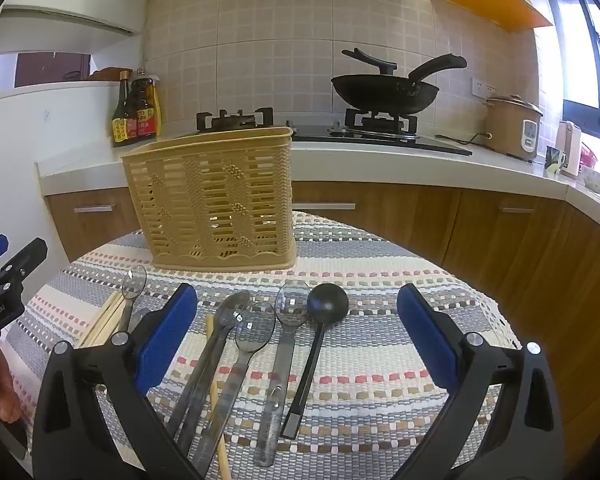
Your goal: Organize utensils
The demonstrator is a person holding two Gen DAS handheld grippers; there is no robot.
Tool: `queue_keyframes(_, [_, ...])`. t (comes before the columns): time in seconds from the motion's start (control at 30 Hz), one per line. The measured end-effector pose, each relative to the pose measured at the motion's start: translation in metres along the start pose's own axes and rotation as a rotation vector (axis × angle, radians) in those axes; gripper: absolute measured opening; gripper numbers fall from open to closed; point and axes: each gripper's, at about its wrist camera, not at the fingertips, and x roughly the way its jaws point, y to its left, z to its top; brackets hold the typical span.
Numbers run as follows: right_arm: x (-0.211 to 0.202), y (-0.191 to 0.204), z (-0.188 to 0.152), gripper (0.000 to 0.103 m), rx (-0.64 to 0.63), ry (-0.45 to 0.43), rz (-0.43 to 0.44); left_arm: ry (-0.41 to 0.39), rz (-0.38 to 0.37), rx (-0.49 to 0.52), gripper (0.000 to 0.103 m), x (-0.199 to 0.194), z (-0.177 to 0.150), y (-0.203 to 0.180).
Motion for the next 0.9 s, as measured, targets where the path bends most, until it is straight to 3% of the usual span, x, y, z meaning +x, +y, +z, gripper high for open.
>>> queue_keyframes(0.9, [-0.0009,0.0016,-0.0003,0.095,-0.013,-0.005,-0.006,0.005,0.000,-0.011,0.095,0.0024,0.0010,0.0023])
